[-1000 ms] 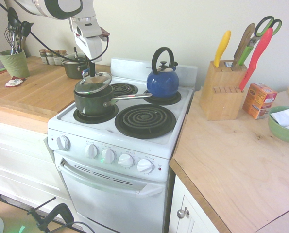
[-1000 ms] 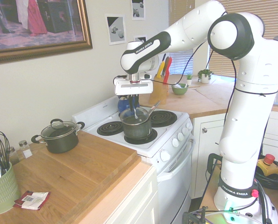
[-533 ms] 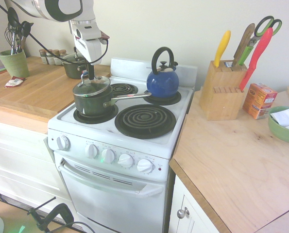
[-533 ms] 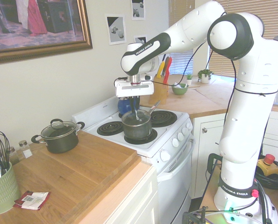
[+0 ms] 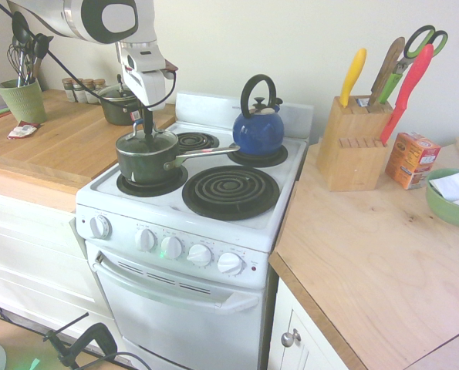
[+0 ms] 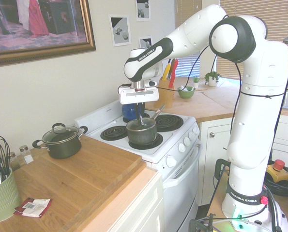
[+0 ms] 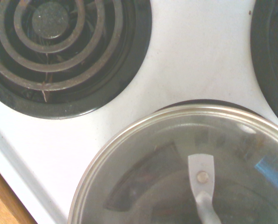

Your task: Cover the lid of the pot

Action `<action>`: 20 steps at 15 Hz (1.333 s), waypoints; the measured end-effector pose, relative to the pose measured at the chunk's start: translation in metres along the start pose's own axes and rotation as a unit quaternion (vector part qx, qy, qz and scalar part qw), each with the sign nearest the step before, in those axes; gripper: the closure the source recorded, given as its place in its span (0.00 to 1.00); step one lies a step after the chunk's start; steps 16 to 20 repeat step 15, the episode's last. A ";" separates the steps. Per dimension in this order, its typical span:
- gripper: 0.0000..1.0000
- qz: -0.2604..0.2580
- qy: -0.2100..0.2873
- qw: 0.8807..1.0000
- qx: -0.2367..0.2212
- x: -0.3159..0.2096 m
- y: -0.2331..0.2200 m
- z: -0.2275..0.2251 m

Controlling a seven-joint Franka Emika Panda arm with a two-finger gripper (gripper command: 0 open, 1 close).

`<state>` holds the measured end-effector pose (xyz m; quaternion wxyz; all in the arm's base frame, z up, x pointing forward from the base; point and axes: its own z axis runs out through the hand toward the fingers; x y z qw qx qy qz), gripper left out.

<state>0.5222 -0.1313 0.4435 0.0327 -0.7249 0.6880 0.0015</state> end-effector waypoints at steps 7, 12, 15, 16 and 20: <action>0.00 -0.005 0.000 1.000 0.001 -0.004 -0.002 0.000; 0.00 -0.004 0.019 1.000 0.006 -0.008 0.001 -0.016; 0.00 -0.007 0.031 0.999 0.031 -0.019 0.018 -0.067; 0.00 -0.007 0.031 0.999 0.031 -0.019 0.018 -0.067; 0.00 -0.007 0.031 0.999 0.031 -0.019 0.018 -0.067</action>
